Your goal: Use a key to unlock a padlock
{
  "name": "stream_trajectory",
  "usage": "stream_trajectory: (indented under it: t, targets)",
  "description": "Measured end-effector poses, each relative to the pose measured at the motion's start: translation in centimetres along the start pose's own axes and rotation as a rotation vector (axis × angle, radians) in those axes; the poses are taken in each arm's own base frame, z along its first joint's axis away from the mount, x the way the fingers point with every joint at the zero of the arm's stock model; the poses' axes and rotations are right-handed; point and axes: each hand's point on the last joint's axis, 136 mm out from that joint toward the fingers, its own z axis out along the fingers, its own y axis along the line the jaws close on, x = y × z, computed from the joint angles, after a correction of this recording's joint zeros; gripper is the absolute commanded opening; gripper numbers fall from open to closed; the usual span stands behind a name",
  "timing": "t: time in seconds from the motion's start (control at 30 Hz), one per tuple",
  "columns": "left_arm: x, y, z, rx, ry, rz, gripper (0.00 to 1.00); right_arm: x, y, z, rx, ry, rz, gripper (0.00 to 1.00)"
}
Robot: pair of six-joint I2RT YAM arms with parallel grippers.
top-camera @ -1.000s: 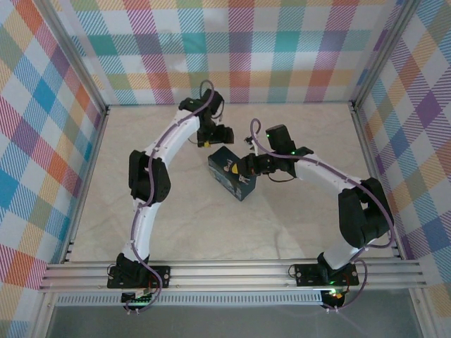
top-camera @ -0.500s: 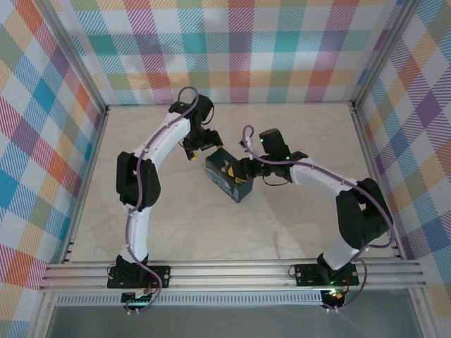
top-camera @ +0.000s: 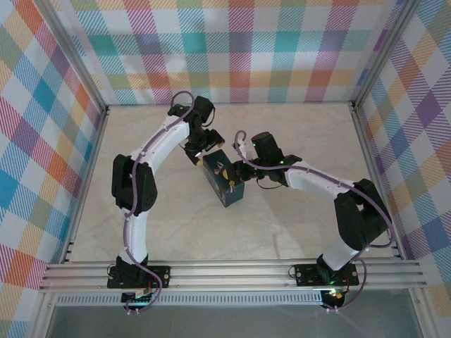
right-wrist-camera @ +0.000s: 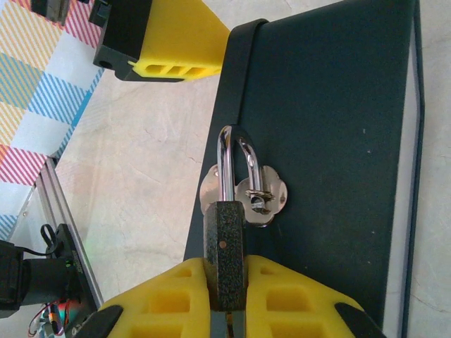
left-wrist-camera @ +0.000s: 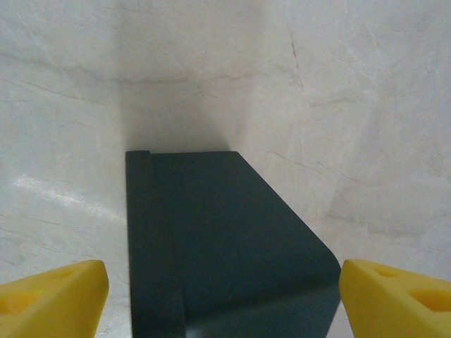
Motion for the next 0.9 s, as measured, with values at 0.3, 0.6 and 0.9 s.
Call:
stream_trajectory:
  t: [0.3, 0.6, 0.9]
  targets:
    - [0.9, -1.4, 0.9, 0.026, 0.021, 0.085, 0.78, -0.6, 0.3, 0.0, 0.001, 0.014, -0.005, 0.10]
    - [-0.1, -1.8, 1.0, 0.043, -0.012, 0.114, 0.72, -1.4, 0.3, 1.2, -0.026, 0.037, 0.049, 0.15]
    - [-0.7, -1.8, 1.2, 0.076, -0.045, 0.135, 0.70, -2.7, -0.2, 2.1, -0.039, 0.051, 0.141, 0.31]
